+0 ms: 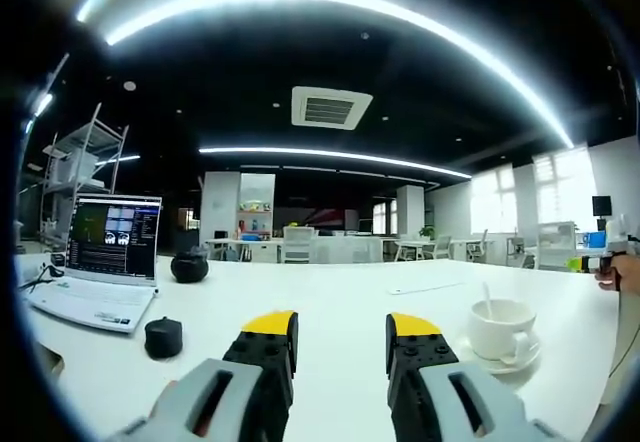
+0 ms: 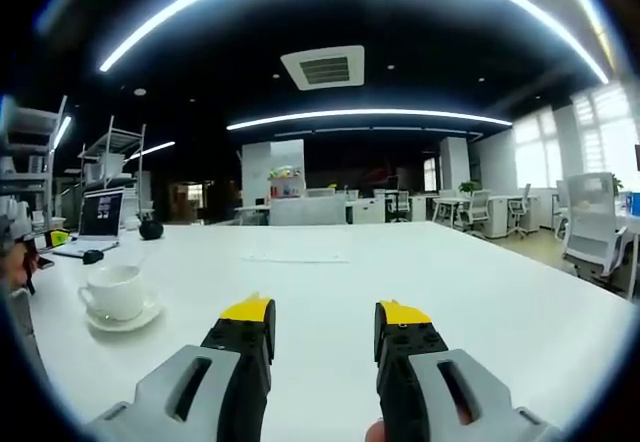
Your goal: Tidy tabletop coffee trays, cups and spoons，present forward
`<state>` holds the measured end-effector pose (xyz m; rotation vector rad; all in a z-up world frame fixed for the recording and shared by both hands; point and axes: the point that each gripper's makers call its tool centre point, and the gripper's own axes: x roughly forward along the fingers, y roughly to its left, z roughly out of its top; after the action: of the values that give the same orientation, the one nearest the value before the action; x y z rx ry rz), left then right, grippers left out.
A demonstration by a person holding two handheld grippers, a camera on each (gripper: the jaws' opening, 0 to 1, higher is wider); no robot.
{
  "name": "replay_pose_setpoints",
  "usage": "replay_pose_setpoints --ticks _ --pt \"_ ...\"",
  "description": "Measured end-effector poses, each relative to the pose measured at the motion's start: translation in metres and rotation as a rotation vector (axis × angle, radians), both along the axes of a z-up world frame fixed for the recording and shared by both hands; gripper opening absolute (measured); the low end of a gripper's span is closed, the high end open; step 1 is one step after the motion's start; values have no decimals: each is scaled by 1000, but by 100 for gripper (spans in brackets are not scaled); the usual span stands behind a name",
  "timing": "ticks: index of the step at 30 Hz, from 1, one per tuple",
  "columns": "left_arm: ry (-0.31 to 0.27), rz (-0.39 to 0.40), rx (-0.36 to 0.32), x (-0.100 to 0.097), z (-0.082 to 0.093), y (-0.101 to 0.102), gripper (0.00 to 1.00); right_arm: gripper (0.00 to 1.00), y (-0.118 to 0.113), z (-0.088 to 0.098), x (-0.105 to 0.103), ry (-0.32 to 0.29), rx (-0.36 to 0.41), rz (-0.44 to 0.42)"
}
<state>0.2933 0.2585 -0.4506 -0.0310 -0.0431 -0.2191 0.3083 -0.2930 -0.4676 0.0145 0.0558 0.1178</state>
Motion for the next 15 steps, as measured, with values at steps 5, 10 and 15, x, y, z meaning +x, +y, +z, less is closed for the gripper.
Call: replay_pose_setpoints --ticks 5,10,15 --pt "0 0 2 0 0 0 37 40 1 -1 1 2 1 3" --pt "-5 3 -3 0 2 1 37 40 6 -2 2 4 5 9" --pt "-16 3 -4 0 6 1 37 40 13 1 4 -2 14 18"
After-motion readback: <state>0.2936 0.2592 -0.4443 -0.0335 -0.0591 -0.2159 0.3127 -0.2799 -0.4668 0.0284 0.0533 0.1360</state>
